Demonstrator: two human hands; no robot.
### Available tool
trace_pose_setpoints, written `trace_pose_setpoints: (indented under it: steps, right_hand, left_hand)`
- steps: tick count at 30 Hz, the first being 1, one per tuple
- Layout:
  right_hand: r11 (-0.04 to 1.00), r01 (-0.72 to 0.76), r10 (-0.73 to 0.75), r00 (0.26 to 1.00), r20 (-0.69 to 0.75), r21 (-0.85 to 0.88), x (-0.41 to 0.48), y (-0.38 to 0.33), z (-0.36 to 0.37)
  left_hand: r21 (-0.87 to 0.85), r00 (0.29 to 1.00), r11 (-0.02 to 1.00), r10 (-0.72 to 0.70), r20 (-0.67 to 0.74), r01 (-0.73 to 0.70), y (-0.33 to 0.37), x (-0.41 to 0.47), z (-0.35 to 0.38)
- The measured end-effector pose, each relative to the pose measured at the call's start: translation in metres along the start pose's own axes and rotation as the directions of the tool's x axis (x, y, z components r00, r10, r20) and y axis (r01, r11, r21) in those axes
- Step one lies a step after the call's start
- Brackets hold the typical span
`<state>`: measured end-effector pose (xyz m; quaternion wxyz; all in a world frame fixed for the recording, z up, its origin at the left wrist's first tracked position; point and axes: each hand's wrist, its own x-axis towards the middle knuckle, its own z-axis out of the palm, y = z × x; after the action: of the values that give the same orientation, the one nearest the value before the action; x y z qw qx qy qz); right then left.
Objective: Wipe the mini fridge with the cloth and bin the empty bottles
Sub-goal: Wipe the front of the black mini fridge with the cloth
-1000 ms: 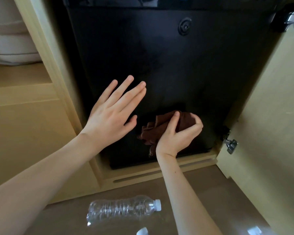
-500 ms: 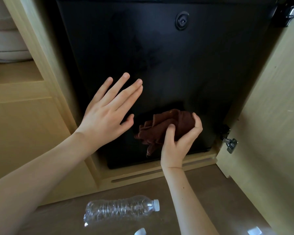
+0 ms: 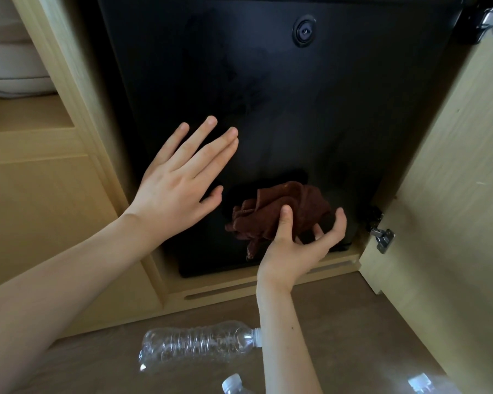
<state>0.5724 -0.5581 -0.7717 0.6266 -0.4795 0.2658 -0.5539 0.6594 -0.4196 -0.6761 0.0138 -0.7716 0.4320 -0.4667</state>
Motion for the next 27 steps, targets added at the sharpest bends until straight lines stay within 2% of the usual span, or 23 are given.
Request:
trace_pose_setpoints:
  steps: [3,9,11,17,21,25,27]
  right_hand:
    - [0.994,0.103,-0.102,0.995,0.023,-0.042,-0.006,0.0,0.007]
    - [0.991,0.088,-0.055,0.954,0.295,-0.099,-0.011,0.006,0.004]
    - [0.989,0.108,-0.069,0.939,0.336,-0.098,-0.006,0.01,-0.001]
    - [0.987,0.149,-0.128,0.956,0.263,-0.059,-0.01,0.016,0.007]
    - [0.98,0.162,-0.123,0.948,0.293,-0.112,-0.061,0.033,0.019]
    - [0.998,-0.058,0.06,0.965,0.256,-0.014,-0.09,0.042,0.021]
    - [0.993,-0.104,0.093,0.977,0.194,0.048,-0.075,0.039,0.023]
  left_hand:
    - [0.011,1.0,1.0,0.006,0.01,-0.006,-0.001,0.0,-0.001]
    - [0.002,1.0,1.0,0.017,0.002,-0.017,-0.002,0.0,-0.003]
    - [0.001,1.0,1.0,0.017,-0.002,-0.017,-0.001,0.0,-0.003]
    - [0.004,1.0,1.0,0.03,-0.01,-0.03,-0.006,0.0,-0.002]
    - [0.006,0.999,0.999,0.053,-0.012,-0.053,-0.008,0.001,-0.001]
    - [0.01,0.996,0.996,0.084,-0.003,-0.084,-0.009,0.001,-0.003]
    - [0.023,0.991,0.991,0.132,0.017,-0.133,-0.011,0.001,-0.004]
